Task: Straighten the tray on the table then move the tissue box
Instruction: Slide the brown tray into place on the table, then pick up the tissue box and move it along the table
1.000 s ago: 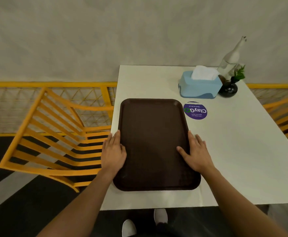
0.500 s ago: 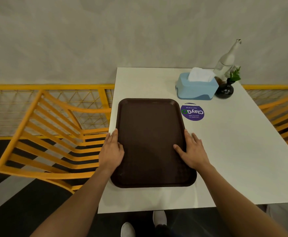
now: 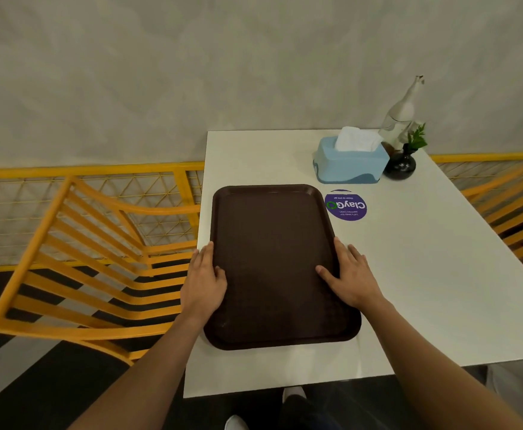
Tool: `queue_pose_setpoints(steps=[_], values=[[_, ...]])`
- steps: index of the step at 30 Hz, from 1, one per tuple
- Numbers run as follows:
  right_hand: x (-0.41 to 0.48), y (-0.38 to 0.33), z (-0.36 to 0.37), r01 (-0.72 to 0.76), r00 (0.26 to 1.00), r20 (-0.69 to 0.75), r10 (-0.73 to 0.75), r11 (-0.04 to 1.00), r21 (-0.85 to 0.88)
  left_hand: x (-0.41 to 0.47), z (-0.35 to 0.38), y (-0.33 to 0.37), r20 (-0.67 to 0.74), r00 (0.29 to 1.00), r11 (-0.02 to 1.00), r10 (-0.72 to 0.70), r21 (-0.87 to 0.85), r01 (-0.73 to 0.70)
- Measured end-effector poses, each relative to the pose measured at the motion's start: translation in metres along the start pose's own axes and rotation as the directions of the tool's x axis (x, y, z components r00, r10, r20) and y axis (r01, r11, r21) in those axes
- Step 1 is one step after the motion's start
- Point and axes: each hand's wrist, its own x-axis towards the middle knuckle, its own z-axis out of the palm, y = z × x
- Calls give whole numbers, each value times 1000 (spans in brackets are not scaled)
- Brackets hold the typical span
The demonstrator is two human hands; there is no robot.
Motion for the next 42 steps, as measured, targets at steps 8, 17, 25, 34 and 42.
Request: queue_pose_setpoints(steps=[8, 17, 25, 34, 42], values=[[5, 4, -5, -24, 997, -62, 40, 970, 241, 12, -15, 7, -57, 996, 996, 66, -48, -69], [61, 40, -54, 11, 970, -235, 62, 954, 298, 69, 17, 108, -37, 975, 972, 219, -76, -221], [156, 100, -106, 49, 964, -263, 31, 955, 294, 121, 86, 218, -34, 972, 964, 232, -124, -235], [236, 141, -126, 155, 943, -333, -9, 895, 417, 178, 153, 280, -33, 992, 971, 120, -204, -125], [264, 157, -110, 208, 950, -311, -31, 805, 555, 216, 175, 295, -23, 995, 974, 100, -200, -102]])
